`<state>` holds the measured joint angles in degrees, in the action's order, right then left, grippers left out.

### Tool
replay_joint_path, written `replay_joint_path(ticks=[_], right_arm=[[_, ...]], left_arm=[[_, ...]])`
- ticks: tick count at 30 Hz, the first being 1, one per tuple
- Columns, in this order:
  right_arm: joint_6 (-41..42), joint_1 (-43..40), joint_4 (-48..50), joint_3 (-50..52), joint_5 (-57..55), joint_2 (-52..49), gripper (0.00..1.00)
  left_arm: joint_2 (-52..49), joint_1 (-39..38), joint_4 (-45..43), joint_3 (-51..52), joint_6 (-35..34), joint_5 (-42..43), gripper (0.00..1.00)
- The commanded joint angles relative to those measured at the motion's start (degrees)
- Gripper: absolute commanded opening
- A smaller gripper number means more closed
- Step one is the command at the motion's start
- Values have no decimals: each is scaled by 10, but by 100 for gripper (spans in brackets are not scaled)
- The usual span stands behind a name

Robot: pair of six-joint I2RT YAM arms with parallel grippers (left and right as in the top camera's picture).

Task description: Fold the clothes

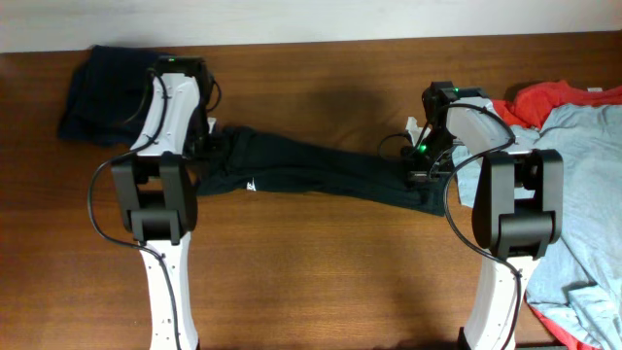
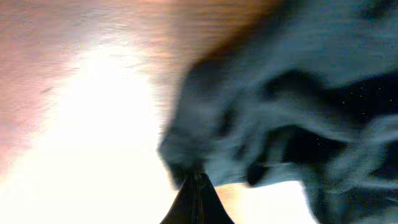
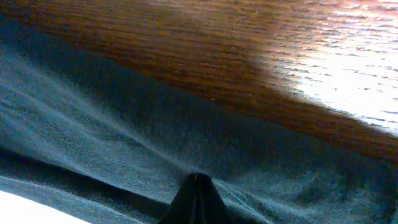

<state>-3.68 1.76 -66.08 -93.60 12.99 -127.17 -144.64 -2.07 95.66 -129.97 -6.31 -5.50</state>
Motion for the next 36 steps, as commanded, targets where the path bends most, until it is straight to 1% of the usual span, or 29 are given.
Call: replay_joint_path(ticks=[1, 4, 6, 7, 9, 11, 13, 18, 24, 27, 36], right_arm=[[-6, 1, 6, 16, -1, -5, 4], [-6, 1, 6, 16, -1, -5, 4], [-6, 1, 6, 16, -1, -5, 5], [-5, 1, 6, 16, -1, -5, 5], [-6, 1, 6, 16, -1, -5, 9], [-5, 1, 7, 16, -1, -5, 9], [-5, 1, 7, 16, -1, -5, 10], [-5, 1, 8, 16, -1, -5, 10], [-5, 1, 15, 16, -1, -5, 10], [-5, 1, 15, 16, -1, -5, 10], [-5, 1, 15, 16, -1, -5, 10]], left_arm=[[24, 9, 11, -46, -35, -24, 1], [43, 5, 3, -86, -35, -10, 1], [56, -1, -19, -108, -34, 6, 1], [60, -3, -37, -115, -30, 22, 3], [61, -9, -77, -120, -3, 76, 14], [57, -13, -115, -115, 47, 152, 21], [51, -16, -138, -105, 62, 187, 25], [44, -19, -170, -87, 62, 189, 29], [24, -36, -177, -83, 71, 189, 33], [10, -45, -176, -80, 91, 188, 39], [-9, -50, -180, -78, 94, 188, 39]])
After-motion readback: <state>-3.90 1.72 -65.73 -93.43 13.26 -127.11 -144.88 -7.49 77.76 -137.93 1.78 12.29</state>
